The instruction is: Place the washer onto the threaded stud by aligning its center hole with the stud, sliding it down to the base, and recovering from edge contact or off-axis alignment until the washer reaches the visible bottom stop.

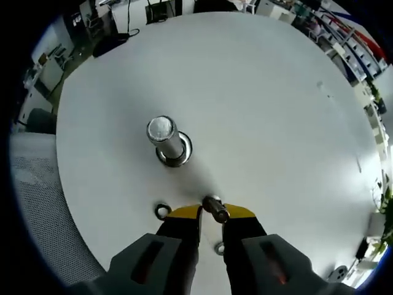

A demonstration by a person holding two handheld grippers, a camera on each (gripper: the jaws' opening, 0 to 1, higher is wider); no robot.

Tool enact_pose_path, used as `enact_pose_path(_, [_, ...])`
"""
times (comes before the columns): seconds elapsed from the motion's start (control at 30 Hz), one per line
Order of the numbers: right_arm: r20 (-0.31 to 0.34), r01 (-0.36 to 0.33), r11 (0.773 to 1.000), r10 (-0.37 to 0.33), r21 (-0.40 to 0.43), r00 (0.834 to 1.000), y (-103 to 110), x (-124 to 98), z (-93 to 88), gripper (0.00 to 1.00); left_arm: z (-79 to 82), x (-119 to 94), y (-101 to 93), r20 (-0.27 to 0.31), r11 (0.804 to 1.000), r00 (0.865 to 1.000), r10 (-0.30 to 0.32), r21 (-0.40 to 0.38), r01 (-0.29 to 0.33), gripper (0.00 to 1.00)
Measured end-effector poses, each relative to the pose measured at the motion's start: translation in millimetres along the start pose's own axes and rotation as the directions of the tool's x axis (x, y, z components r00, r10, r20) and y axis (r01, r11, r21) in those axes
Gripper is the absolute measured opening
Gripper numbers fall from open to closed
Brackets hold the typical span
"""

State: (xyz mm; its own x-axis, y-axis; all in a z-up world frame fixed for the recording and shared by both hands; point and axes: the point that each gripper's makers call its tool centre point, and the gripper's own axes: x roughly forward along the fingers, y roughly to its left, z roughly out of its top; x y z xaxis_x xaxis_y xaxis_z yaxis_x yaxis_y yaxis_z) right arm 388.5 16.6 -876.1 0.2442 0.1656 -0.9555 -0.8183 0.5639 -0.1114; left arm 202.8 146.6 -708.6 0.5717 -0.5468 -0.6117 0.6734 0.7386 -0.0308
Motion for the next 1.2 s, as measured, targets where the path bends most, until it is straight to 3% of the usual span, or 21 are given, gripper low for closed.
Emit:
enact_pose_path(0.33, [0.01,0.012,1.0,-0.012,0.007,1.0,-7,-16,-16.5,0.19,-0.7,0,0.4,-0.004,1.0,1.0,0.001,0.0,-0.001,0.3])
enact_pose_path(0.6, [-0.008,0.019,0.998,-0.018,0.067,1.0,-10,-34,-56.3,0.22,-0.8,0,0.0,-0.006,1.0,1.0,0.003,0.009,-0.003,0.3])
enact_pose_path(0.87, [-0.045,-0.03,0.998,0.032,0.05,0.998,16,-40,-95.9,0.25,-0.8,0,-0.7,-0.007,1.0,1.0,0.003,0.017,-0.002,0.3])
enact_pose_path(1.2, [-0.056,-0.076,0.997,0.077,0.006,0.995,41,-41,-114.5,0.28,-1.1,-1,-1.1,-0.009,1.0,1.0,0.008,0.028,-0.007,0.3])
